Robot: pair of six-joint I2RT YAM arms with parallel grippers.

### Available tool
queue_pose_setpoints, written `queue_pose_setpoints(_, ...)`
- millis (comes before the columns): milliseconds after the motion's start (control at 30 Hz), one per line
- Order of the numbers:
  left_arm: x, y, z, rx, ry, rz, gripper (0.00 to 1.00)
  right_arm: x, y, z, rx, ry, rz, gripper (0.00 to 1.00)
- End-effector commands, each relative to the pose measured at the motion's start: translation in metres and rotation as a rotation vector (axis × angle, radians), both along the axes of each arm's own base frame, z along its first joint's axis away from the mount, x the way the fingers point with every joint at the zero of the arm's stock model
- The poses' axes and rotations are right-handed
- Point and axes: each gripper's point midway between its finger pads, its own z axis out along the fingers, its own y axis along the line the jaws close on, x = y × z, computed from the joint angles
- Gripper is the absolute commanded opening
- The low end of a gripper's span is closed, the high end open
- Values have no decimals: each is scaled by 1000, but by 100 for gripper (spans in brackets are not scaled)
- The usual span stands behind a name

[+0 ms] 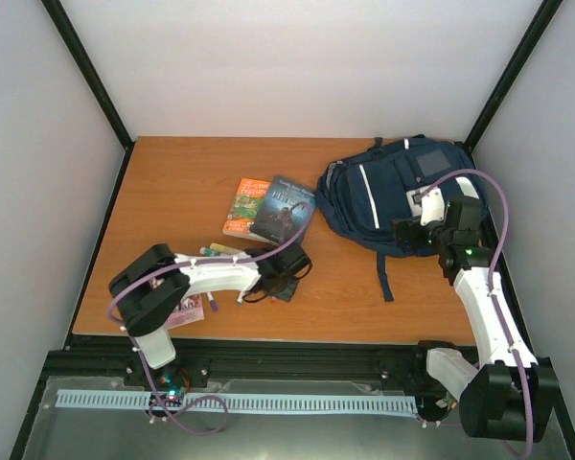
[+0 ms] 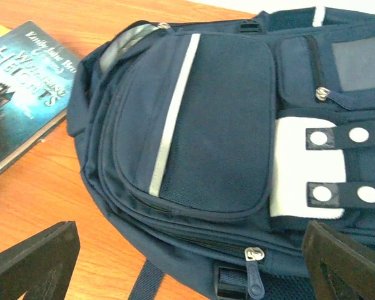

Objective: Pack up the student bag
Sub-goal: Move the stationery to the center of the board.

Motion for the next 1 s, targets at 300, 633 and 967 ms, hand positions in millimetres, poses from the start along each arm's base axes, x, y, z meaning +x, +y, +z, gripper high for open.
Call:
queue_pose_setpoints(300, -40, 126, -8, 221, 50, 377, 7, -20, 45, -28, 31, 176, 349, 90)
queue_pose_setpoints(633, -29, 118, 47, 72, -34, 356, 56, -7, 65, -50, -188, 252, 440, 67)
queue_pose_setpoints(967, -15, 88, 104, -223, -152, 324, 73, 48, 102, -71, -370, 299, 432, 65)
